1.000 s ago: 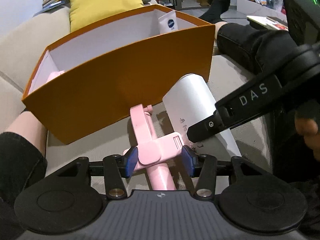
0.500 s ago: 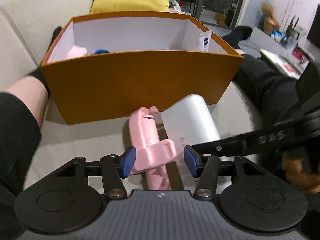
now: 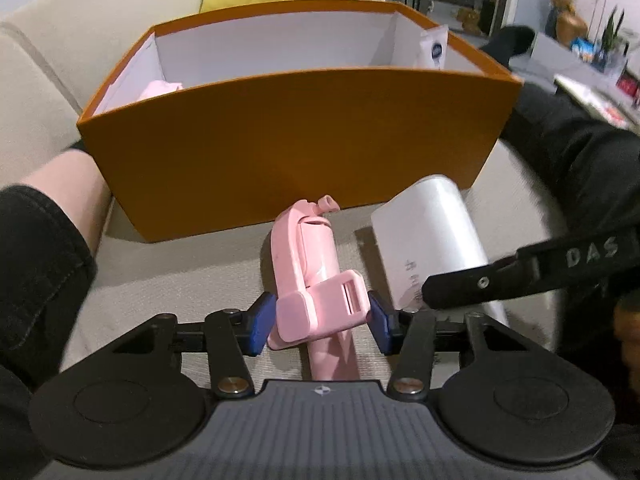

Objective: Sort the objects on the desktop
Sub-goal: 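Lift the pink selfie stick and white cylinder off the sofa with both grippers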

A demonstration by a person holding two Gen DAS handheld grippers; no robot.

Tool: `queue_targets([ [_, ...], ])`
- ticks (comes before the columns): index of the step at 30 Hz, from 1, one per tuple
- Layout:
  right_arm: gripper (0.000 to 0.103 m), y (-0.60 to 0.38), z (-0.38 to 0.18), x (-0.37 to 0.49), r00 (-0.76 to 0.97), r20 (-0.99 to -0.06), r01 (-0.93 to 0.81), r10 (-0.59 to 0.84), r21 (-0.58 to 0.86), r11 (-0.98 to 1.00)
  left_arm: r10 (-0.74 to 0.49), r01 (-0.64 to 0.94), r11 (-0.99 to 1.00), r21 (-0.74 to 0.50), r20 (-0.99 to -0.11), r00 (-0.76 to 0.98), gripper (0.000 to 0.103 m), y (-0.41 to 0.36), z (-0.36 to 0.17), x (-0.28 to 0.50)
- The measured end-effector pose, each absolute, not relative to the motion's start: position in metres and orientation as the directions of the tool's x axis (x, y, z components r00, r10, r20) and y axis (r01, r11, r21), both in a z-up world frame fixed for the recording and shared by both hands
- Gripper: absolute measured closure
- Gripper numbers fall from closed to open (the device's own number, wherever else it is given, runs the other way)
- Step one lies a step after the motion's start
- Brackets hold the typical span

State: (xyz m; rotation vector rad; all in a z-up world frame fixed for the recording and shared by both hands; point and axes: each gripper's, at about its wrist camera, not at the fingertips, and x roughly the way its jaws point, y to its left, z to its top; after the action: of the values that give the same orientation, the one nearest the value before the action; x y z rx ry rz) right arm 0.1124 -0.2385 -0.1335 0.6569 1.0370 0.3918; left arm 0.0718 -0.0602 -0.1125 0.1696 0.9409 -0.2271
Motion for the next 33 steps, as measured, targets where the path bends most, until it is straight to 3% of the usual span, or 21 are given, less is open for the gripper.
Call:
queue_targets([
  [2, 0.073, -0.238, -0.133, 0.112, 0.468, -0.661, 0.001, 0.587, 0.664, 0.748, -0.085, 0.264, 0.961, 0.087, -0.813, 0.577, 0.05, -0.066, -0.114, 0.07],
  [4, 0.073, -0.236, -0.133, 0.112, 0.469, -0.662, -0.003, 0.584, 0.66, 0.751, -0.053, 0.263, 0.956, 0.132, -0.803, 0.594, 0.061, -0.071, -0.112, 0.068],
  [7, 0.073, -0.235, -0.133, 0.112, 0.469, -0.664, -0.004, 0.583, 0.658, 0.753, 0.003, 0.259, 0.943, 0.209, -0.783, 0.622, 0.068, -0.079, -0.11, 0.063],
  [11, 0.073, -0.235, -0.133, 0.111, 0.469, -0.664, -0.003, 0.582, 0.658, 0.753, -0.005, 0.235, 0.955, 0.183, -0.778, 0.628, 0.073, -0.07, -0.108, 0.063],
  [15, 0.073, -0.237, -0.133, 0.11, 0.472, -0.666, -0.003, 0.578, 0.654, 0.757, 0.015, 0.195, 0.963, 0.187, -0.756, 0.655, 0.088, -0.055, -0.1, 0.063],
  [33, 0.073, -0.229, -0.114, 0.106, 0.492, -0.683, -0.051, 0.541, 0.597, 0.8, -0.113, 0.154, 0.988, -0.021, -0.78, 0.616, 0.09, -0.006, -0.089, 0.071],
])
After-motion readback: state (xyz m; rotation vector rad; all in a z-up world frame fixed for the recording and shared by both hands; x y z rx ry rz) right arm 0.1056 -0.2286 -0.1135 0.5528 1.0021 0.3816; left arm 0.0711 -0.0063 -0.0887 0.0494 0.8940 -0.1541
